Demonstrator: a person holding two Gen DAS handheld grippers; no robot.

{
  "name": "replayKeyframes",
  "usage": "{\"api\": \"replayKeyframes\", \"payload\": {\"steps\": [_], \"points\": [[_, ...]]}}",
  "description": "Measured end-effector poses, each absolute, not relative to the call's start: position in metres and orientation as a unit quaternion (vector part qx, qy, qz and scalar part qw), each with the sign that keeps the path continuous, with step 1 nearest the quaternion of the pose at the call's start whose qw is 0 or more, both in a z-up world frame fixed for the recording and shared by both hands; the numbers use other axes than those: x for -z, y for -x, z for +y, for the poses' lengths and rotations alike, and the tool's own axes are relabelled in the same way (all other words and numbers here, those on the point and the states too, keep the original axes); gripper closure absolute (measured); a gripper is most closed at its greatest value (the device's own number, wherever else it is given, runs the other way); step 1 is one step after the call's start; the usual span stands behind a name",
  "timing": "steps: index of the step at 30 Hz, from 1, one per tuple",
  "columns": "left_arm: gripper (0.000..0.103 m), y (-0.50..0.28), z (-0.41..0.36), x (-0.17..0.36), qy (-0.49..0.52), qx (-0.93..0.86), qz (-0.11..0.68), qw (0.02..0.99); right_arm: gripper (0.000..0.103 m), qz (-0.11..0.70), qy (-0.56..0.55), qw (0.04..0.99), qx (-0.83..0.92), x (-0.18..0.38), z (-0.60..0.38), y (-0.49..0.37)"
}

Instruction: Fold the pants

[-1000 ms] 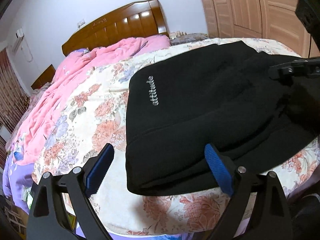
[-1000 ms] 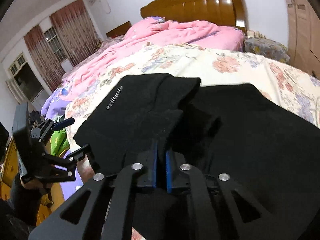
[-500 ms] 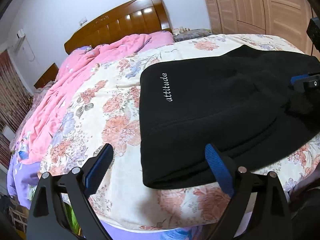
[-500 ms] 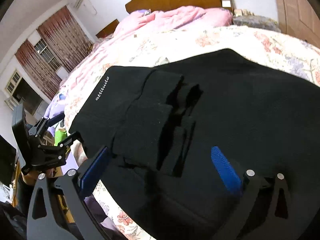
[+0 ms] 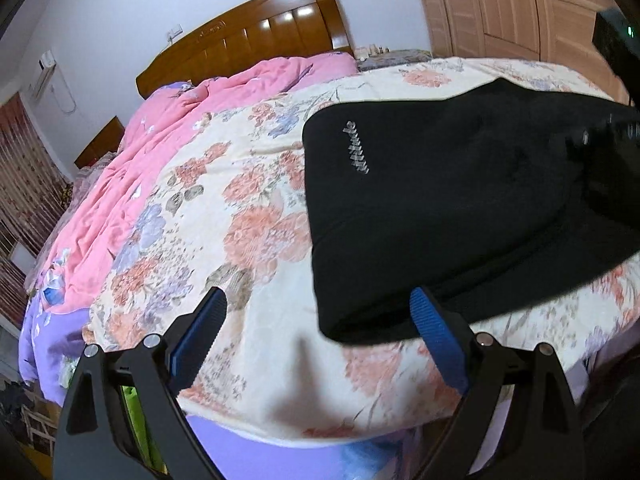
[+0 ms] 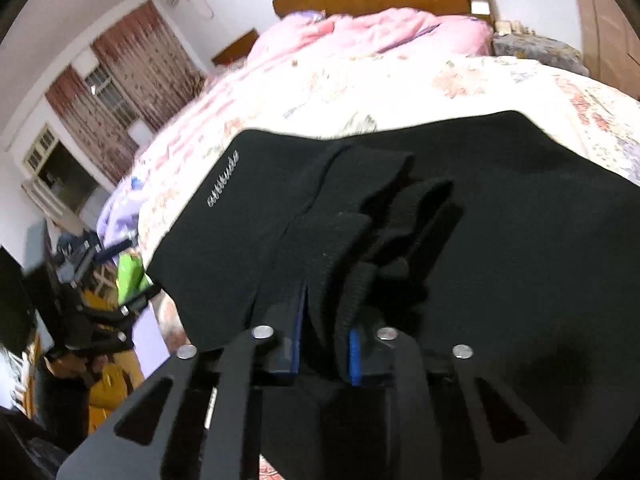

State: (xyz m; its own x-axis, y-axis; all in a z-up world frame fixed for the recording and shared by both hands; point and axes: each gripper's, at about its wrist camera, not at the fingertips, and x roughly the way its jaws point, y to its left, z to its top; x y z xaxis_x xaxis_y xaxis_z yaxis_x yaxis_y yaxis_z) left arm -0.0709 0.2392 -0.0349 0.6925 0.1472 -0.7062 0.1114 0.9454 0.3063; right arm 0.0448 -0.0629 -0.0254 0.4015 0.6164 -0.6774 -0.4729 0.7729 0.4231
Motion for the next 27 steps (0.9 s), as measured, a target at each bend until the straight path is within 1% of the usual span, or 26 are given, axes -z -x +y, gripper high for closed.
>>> {"api": "replayKeyframes", "payload": {"steps": [7, 13, 17, 19, 21, 24, 27], "points": [[0.010, 0.074, 0.234, 0.046, -0.167, 0.008, 0.416, 0.894, 0.087, 0.398, -0.075, 0.854, -0.328, -0.002, -0.062, -0.034], [0.010, 0.060, 0.267, 0.048, -0.077, -0.025, 0.424, 0.902, 0.088, 0.381, -0.081, 0.860, -0.330, -0.016, -0.069, -0.029], [0.010, 0.055, 0.264, 0.056, -0.089, -0.015, 0.435, 0.896, 0.088, 0.369, -0.084, 0.866, -0.327, -0.022, -0.072, -0.027], [0.009, 0.054, 0.256, 0.058, -0.113, -0.033, 0.430, 0.895, 0.088, 0.364, -0.085, 0.868, -0.327, -0.026, -0.076, -0.025], [0.009, 0.050, 0.260, 0.057, -0.103, -0.046, 0.428, 0.897, 0.088, 0.362, -0.081, 0.871, -0.323, -0.029, -0.080, -0.020], [0.008, 0.047, 0.269, 0.056, -0.066, -0.047, 0.431, 0.899, 0.088, 0.373, -0.072, 0.873, -0.307, -0.019, -0.092, -0.013], [0.007, 0.048, 0.266, 0.059, -0.072, -0.045, 0.435, 0.897, 0.088, 0.416, -0.083, 0.862, -0.279, 0.018, -0.109, -0.018]]}}
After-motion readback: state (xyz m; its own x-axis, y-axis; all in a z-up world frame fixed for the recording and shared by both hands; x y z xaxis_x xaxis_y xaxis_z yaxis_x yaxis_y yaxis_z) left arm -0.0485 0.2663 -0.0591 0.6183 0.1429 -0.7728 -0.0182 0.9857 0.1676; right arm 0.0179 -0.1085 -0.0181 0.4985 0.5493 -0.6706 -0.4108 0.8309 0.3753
